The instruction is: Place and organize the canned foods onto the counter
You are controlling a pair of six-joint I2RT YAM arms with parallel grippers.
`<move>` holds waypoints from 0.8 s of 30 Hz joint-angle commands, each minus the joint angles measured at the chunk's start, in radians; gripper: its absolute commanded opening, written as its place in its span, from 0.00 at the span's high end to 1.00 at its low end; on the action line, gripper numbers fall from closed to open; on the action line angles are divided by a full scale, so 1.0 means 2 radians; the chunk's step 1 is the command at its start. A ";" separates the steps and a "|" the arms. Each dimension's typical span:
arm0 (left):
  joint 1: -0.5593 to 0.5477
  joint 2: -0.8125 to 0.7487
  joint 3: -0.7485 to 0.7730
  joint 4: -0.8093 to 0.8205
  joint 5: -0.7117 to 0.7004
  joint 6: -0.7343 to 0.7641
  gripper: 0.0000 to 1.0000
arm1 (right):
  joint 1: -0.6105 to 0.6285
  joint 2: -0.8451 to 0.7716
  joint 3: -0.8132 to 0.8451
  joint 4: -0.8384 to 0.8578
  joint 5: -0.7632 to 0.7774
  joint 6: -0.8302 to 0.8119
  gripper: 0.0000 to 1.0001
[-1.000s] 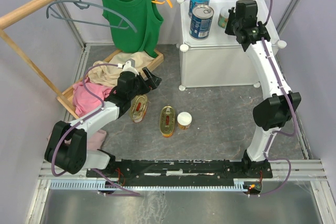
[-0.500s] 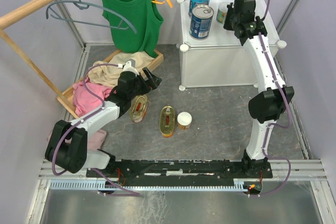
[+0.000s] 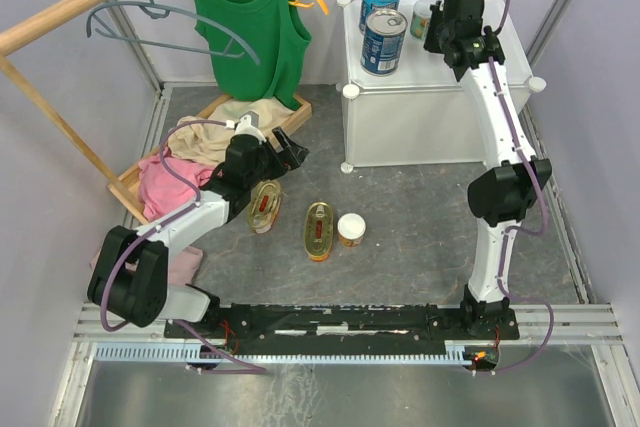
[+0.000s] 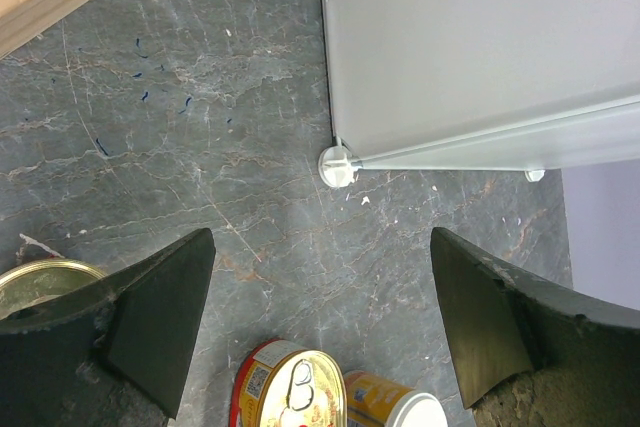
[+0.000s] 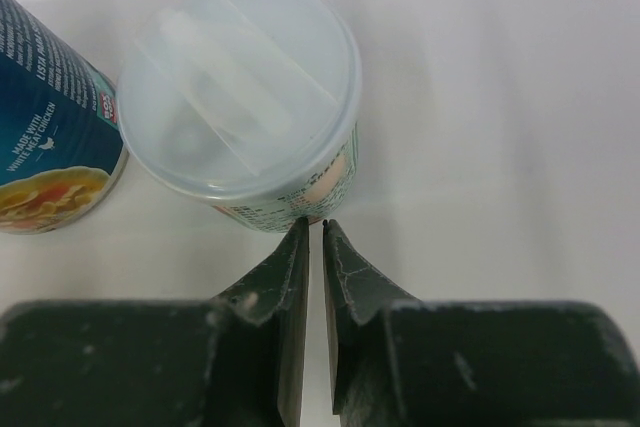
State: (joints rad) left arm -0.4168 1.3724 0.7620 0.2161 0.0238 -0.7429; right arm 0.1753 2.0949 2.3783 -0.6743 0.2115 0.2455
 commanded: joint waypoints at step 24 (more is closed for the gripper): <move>-0.002 0.013 0.009 0.048 0.003 0.003 0.06 | -0.002 0.060 0.079 0.037 -0.001 0.008 0.83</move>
State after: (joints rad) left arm -0.4168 1.3899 0.7620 0.2459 0.0280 -0.7429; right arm 0.1745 2.1983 2.4832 -0.6422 0.2005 0.2543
